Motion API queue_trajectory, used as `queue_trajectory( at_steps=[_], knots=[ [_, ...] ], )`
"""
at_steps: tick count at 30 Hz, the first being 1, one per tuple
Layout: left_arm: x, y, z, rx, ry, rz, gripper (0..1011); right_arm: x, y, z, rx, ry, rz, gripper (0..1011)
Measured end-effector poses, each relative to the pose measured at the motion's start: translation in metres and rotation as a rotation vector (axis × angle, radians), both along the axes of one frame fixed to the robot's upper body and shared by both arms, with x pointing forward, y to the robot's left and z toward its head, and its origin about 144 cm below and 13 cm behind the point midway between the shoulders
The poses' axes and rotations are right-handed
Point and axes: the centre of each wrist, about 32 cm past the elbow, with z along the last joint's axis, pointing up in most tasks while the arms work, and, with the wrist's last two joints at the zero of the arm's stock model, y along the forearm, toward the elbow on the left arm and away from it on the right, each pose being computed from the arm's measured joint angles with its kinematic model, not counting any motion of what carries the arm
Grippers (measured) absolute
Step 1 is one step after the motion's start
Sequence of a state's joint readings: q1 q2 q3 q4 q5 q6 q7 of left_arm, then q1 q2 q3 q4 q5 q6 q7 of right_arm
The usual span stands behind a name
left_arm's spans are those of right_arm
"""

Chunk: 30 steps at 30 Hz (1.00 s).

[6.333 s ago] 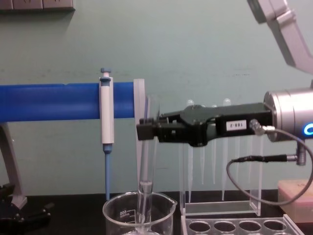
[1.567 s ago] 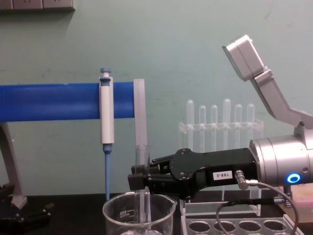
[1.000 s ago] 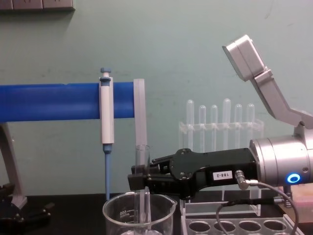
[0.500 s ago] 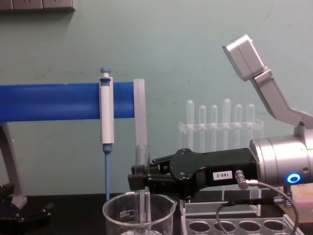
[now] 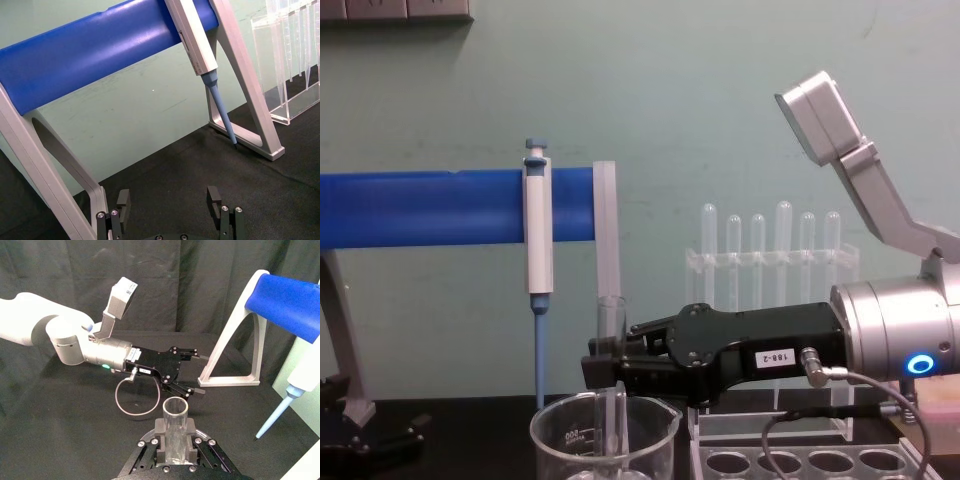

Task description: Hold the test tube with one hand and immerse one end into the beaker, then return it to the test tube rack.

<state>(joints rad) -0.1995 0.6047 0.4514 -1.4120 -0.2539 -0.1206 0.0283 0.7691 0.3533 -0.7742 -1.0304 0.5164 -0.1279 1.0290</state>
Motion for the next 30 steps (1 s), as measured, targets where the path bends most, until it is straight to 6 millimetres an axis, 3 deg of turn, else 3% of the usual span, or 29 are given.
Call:
queue_trajectory(
  at_steps=[30],
  knots=[
    [0.0, 0.0, 0.0, 0.0, 0.0, 0.0, 1000, 0.0, 0.0, 0.0, 0.0, 0.0, 0.0, 226]
  ],
)
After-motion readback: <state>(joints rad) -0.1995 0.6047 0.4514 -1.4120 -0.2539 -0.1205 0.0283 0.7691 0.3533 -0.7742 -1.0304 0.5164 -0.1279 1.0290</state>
